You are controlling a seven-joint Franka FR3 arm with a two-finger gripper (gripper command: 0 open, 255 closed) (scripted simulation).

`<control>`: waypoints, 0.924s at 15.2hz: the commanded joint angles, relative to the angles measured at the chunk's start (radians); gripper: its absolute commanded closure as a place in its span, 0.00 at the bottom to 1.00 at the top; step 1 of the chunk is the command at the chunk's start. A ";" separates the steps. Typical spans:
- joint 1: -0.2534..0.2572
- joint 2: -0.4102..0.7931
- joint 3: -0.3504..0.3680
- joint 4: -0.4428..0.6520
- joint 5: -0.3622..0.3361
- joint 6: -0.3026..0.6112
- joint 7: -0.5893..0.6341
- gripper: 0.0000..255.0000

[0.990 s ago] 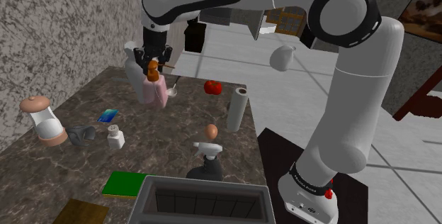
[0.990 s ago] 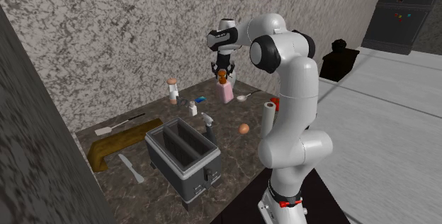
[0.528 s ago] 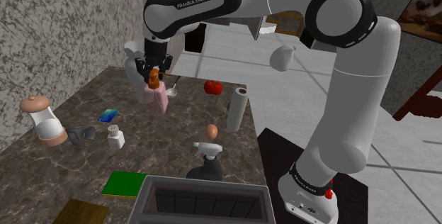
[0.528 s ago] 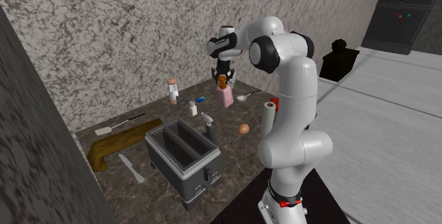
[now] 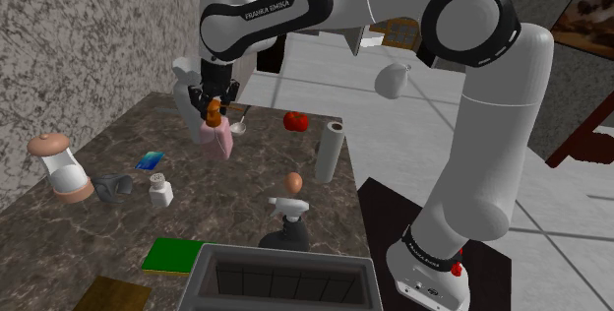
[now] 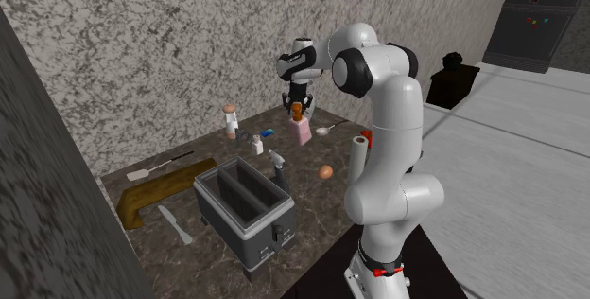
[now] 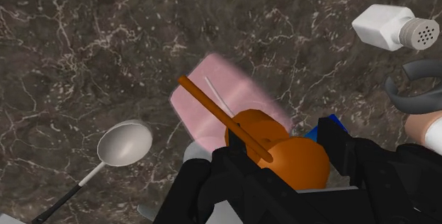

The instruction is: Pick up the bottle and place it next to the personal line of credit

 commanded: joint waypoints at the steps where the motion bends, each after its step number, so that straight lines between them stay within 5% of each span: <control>1: 0.000 0.000 0.000 0.000 0.000 0.000 0.000 1.00; 2: 0.000 0.000 0.000 0.000 0.000 0.000 0.000 0.00; 14: -0.005 -0.050 0.001 0.058 0.008 -0.108 -0.005 0.00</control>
